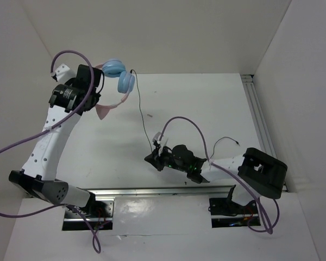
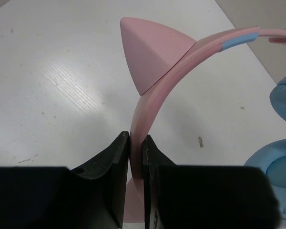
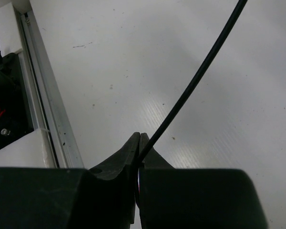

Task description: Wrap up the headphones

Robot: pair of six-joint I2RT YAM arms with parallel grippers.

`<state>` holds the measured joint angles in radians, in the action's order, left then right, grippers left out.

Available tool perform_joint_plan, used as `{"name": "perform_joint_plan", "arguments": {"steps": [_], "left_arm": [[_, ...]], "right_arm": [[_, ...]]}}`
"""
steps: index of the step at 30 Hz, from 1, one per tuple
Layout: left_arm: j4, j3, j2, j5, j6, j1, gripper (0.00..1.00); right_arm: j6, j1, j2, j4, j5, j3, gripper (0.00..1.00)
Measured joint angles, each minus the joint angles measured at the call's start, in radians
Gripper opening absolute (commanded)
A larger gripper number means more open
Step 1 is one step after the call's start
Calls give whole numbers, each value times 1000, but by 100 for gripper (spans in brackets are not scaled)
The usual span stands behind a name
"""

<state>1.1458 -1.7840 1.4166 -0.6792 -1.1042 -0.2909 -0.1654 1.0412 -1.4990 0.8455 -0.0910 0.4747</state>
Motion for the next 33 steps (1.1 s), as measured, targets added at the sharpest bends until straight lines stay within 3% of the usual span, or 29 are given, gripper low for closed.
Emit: {"name": "perform_joint_plan", "arguments": {"steps": [9, 13, 17, 22, 26, 33], "left_arm": [[5, 50, 123, -154, 60, -15, 0], [-18, 83, 195, -177, 189, -68, 0], [-103, 111, 235, -143, 386, -157, 0], [-294, 203, 214, -2, 640, -259, 0], [-409, 299, 159, 82, 806, -328, 0], [-538, 449, 1, 99, 1014, -446, 0]], "right_arm": [[126, 80, 167, -519, 146, 283, 0], [194, 94, 238, -685, 218, 410, 0], [260, 95, 270, -794, 285, 480, 0], [330, 95, 286, -901, 350, 500, 0], [363, 95, 319, -963, 406, 503, 0], [412, 95, 389, -1026, 542, 526, 0]]}}
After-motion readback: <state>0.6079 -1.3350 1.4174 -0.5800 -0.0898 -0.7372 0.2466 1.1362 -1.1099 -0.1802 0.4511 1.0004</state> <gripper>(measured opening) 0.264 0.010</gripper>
